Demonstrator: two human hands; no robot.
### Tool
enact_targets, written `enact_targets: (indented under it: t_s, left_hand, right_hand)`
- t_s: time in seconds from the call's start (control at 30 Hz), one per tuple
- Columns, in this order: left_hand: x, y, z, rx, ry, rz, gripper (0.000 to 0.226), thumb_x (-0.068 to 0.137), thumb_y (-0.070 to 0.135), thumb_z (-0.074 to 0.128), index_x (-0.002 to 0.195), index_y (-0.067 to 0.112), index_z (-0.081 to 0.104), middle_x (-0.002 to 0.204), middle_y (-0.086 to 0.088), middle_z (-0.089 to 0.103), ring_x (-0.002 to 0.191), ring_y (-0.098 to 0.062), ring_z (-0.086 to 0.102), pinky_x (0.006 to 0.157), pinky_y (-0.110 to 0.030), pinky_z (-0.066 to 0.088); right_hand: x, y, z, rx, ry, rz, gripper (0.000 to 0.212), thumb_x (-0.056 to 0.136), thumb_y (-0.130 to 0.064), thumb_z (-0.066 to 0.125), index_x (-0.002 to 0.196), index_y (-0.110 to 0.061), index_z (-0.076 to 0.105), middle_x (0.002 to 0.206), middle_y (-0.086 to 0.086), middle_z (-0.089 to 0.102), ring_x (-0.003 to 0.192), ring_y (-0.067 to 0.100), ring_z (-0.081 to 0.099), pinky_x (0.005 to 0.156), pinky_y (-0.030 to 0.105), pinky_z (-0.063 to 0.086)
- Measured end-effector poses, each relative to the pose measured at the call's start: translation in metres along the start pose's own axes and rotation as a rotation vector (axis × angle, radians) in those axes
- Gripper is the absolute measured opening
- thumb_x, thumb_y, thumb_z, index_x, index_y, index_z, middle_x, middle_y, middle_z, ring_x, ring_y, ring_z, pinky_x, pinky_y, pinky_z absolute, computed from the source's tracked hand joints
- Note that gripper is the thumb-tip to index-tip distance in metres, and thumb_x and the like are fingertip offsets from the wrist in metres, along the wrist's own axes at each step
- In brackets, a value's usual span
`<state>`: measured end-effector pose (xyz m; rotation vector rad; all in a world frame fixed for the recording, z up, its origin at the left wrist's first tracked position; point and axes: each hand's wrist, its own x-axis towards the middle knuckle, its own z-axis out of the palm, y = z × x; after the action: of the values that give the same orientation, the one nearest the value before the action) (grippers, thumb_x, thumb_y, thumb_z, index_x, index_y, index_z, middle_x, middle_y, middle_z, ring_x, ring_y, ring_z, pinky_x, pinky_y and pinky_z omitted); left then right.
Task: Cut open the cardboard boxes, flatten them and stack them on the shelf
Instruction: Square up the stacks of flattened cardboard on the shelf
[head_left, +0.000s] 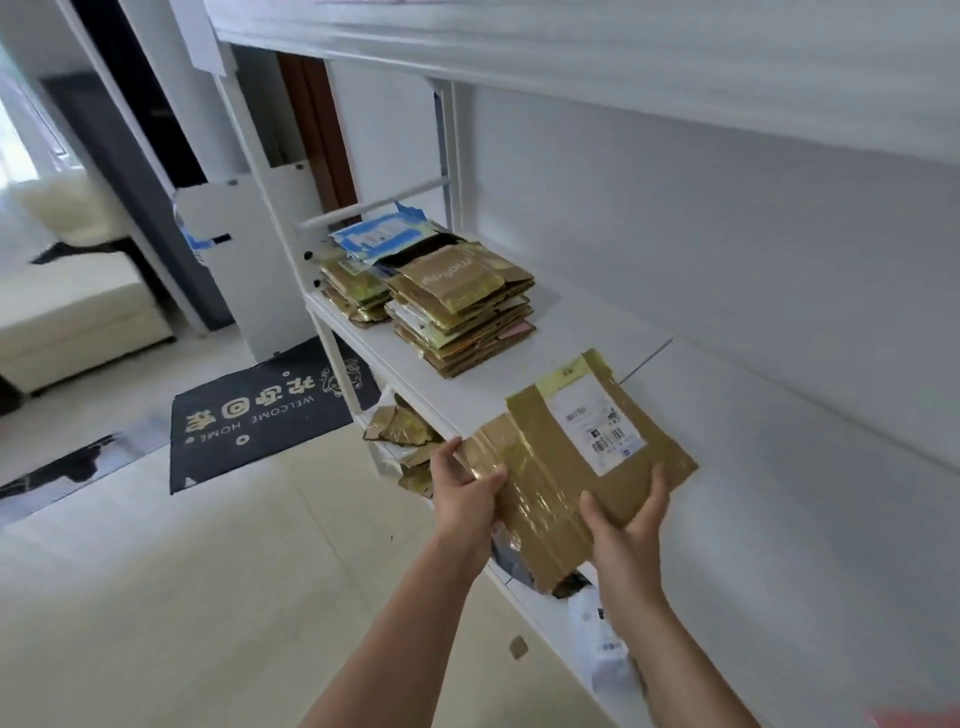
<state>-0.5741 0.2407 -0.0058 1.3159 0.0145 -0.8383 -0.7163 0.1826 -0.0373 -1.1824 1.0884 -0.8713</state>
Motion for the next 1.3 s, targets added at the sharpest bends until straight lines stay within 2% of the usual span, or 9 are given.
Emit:
enact_targets:
  t_s: [0.07,0.17,0.3,0.43,0.57,0.8,0.93,1.1,1.3]
  left_hand:
    - [0.02,0.022,-0.023,-0.009,-0.006,-0.047,0.055,0.086,-0.006,0.069,0.126,0.02,0.043,0.11,-0.015,0.062,0.072,-0.02,0.066,0.063,-0.034,0.058]
    - [0.053,0.062,-0.062,0.046,-0.022,-0.074,0.06,0.082,-0.002,0.075,0.13,0.011,0.041,0.101,-0.016,0.063,0.063,-0.019,0.062,0.065,-0.034,0.057]
    - [0.094,0.119,-0.115,0.243,-0.146,-0.11,0.057,0.085,0.028,0.078,0.13,0.008,0.05,0.095,-0.014,0.072,0.064,-0.021,0.07,0.066,-0.036,0.061]
    - [0.135,0.163,-0.142,0.49,-0.246,-0.033,0.023,0.086,0.037,0.074,0.101,0.021,0.068,0.081,0.002,0.077,0.074,-0.022,0.073,0.077,-0.053,0.06]
    - [0.177,0.18,-0.134,0.675,-0.256,0.164,0.012,0.091,0.023,0.07,0.092,0.012,0.065,0.078,-0.004,0.07,0.065,-0.015,0.067,0.066,-0.046,0.06]
    - [0.25,0.222,-0.077,0.742,-0.343,0.353,0.028,0.091,0.036,0.069,0.094,0.009,0.063,0.072,-0.004,0.064,0.05,-0.006,0.057,0.046,-0.023,0.05]
    - [0.308,0.259,-0.022,0.795,-0.368,0.43,0.042,0.093,0.039,0.065,0.127,0.015,0.057,0.09,-0.001,0.067,0.072,-0.013,0.063,0.059,-0.022,0.048]
    - [0.379,0.277,0.022,0.984,-0.383,0.502,0.01,0.095,0.028,0.06,0.1,0.019,0.058,0.096,-0.005,0.064,0.069,-0.016,0.06,0.049,-0.021,0.038]
    - [0.436,0.269,0.037,1.203,-0.454,0.377,0.027,0.095,0.025,0.057,0.114,0.007,0.056,0.122,-0.013,0.055,0.087,-0.021,0.058,0.068,-0.029,0.045]
  right_hand:
    - [0.013,-0.011,0.029,-0.099,0.048,-0.079,0.076,0.093,-0.015,0.066,0.145,-0.05,0.023,0.144,-0.016,0.037,0.106,-0.009,0.048,0.072,0.007,0.041]
    - [0.031,-0.025,0.077,-0.202,0.085,-0.16,0.065,0.092,-0.01,0.067,0.141,-0.04,0.038,0.153,-0.008,0.035,0.093,-0.018,0.05,0.065,0.004,0.037]
    - [0.038,-0.03,0.148,-0.293,0.062,-0.214,0.059,0.088,-0.006,0.071,0.134,-0.035,0.047,0.149,-0.004,0.043,0.124,0.008,0.047,0.086,0.007,0.037]
    - [0.044,-0.039,0.205,-0.406,0.028,-0.34,0.053,0.086,-0.002,0.072,0.129,-0.028,0.052,0.121,-0.009,0.061,0.096,0.002,0.059,0.069,-0.002,0.04]
    - [0.061,-0.047,0.231,-0.45,0.081,-0.379,0.047,0.085,-0.009,0.074,0.124,-0.025,0.054,0.101,-0.026,0.057,0.083,-0.01,0.061,0.064,0.0,0.043]
    - [0.13,-0.072,0.255,-0.292,0.23,-0.338,0.041,0.092,-0.028,0.067,0.127,-0.041,0.051,0.119,-0.02,0.054,0.102,-0.007,0.054,0.083,0.022,0.047]
    - [0.211,-0.093,0.275,-0.225,0.325,-0.313,0.046,0.092,-0.022,0.067,0.135,-0.03,0.051,0.126,-0.004,0.055,0.109,0.012,0.054,0.087,0.028,0.048]
    - [0.288,-0.097,0.303,-0.261,0.39,-0.242,0.051,0.093,-0.023,0.065,0.142,-0.02,0.047,0.137,0.002,0.053,0.113,0.016,0.052,0.093,0.031,0.045]
    - [0.321,-0.084,0.323,-0.5,0.451,-0.084,0.046,0.097,-0.028,0.057,0.14,-0.021,0.045,0.134,0.01,0.052,0.127,0.03,0.042,0.106,0.044,0.038]
